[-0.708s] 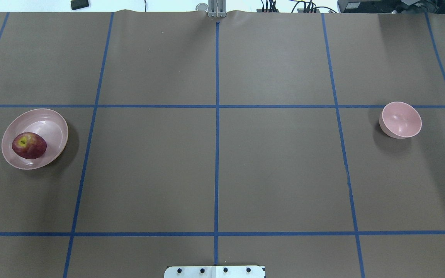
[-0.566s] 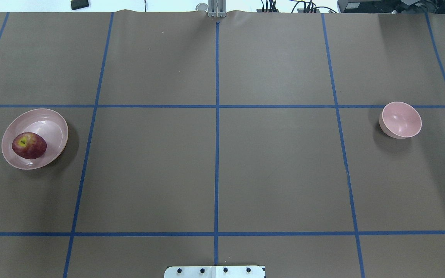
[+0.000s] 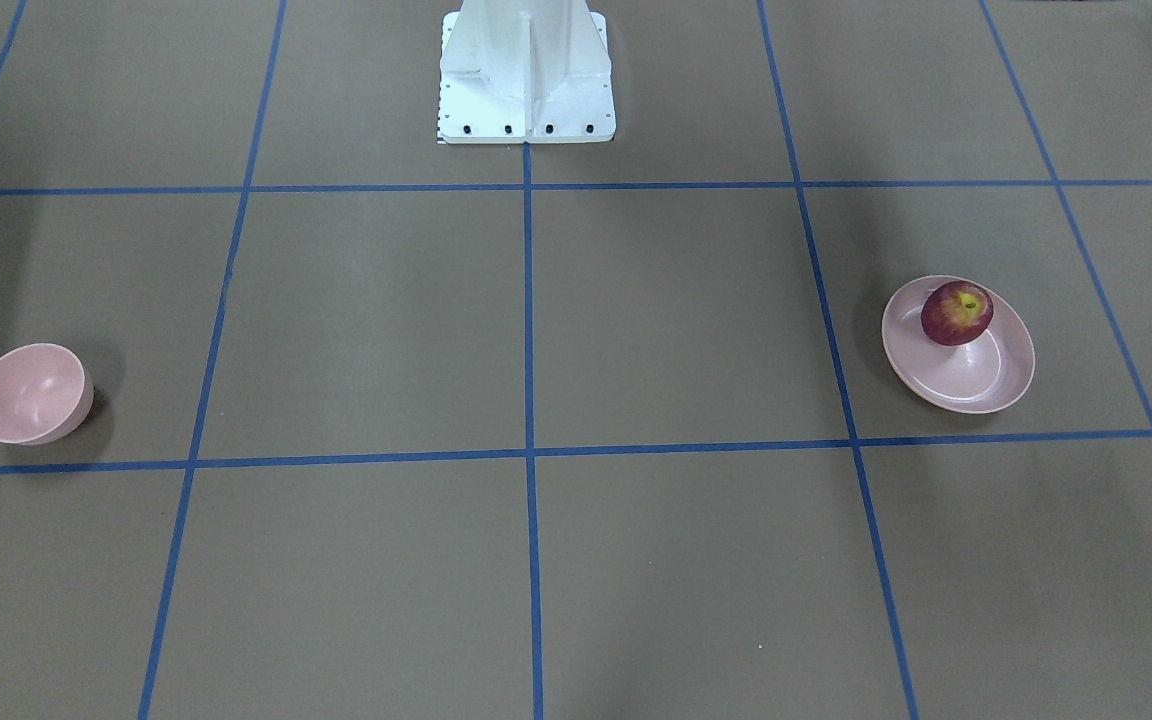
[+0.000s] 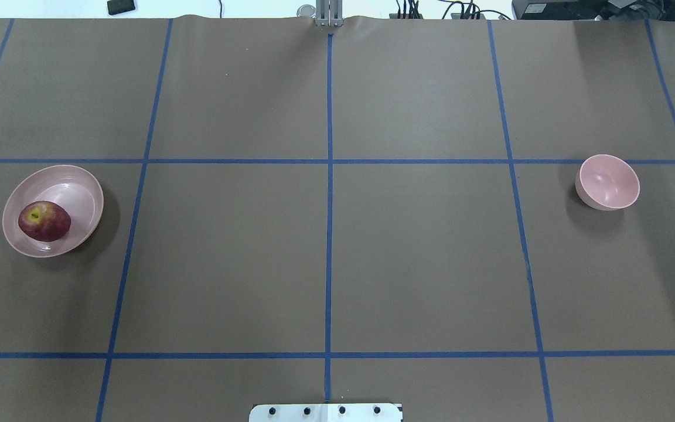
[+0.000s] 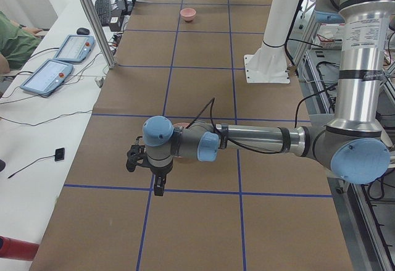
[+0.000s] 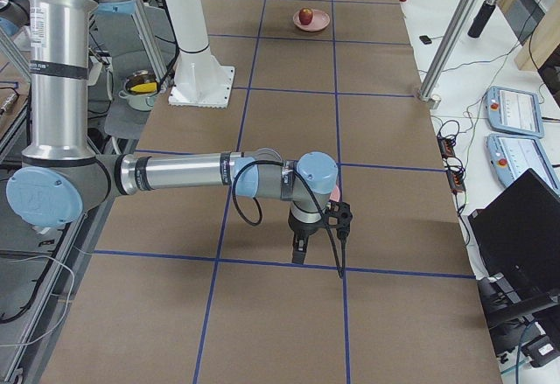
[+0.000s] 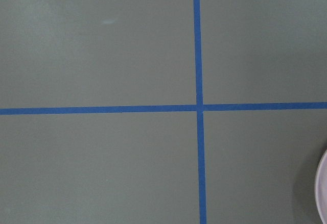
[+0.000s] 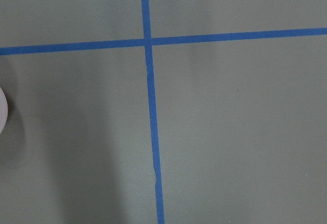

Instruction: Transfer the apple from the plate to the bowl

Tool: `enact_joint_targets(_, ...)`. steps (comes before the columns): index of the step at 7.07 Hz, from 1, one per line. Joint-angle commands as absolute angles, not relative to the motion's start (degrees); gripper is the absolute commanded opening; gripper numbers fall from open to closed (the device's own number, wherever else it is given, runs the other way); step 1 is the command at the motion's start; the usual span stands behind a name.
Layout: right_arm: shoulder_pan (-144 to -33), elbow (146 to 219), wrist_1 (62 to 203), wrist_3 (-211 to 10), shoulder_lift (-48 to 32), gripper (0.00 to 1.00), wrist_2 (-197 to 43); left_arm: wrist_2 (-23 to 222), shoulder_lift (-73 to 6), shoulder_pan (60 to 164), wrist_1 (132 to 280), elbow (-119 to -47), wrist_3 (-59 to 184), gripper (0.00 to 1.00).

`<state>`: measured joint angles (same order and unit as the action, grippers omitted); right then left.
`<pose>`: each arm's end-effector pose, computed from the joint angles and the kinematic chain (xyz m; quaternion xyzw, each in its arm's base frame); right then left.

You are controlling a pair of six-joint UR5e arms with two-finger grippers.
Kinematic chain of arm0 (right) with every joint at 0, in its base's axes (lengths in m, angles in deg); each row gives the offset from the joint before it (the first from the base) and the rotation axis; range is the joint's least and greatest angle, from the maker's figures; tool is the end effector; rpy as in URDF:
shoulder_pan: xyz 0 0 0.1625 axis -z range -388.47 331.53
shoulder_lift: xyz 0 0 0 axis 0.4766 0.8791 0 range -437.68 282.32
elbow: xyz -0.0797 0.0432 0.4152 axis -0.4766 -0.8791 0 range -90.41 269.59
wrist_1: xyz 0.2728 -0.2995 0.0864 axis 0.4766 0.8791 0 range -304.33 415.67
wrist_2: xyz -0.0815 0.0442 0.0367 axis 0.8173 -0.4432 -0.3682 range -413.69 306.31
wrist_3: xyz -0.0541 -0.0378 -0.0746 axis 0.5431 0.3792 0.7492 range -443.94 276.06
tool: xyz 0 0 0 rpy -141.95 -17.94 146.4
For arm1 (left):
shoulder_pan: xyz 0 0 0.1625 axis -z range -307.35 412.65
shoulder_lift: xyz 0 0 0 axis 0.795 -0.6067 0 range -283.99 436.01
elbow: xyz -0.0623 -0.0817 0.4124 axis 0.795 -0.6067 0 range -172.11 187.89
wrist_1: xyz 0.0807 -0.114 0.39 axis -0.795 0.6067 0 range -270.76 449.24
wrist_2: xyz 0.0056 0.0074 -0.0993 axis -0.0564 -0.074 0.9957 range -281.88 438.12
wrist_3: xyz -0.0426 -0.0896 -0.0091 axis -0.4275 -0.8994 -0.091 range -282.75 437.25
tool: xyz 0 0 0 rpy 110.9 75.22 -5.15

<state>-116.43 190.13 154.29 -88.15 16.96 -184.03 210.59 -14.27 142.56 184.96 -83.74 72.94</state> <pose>0.0527 -0.4539 0.6263 -0.0411 -0.3430 0.0260 0.9381 -0.0653 -0.5028 0.6340 0.0480 0.3635 -0.0101 0.9303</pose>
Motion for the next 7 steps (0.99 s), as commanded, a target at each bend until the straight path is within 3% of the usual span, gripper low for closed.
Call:
enact_joint_targets(1,-116.45,191.09,154.28,-88.59,16.63,1.00,-184.12,210.57,-14.34,142.56,184.96,-83.60,72.86,0.99)
enact_joint_targets(7,-109.87,190.49,137.50,-91.39,11.97,1.00,-183.76,211.28,-15.30,141.78,186.80,-89.75,72.33,0.99)
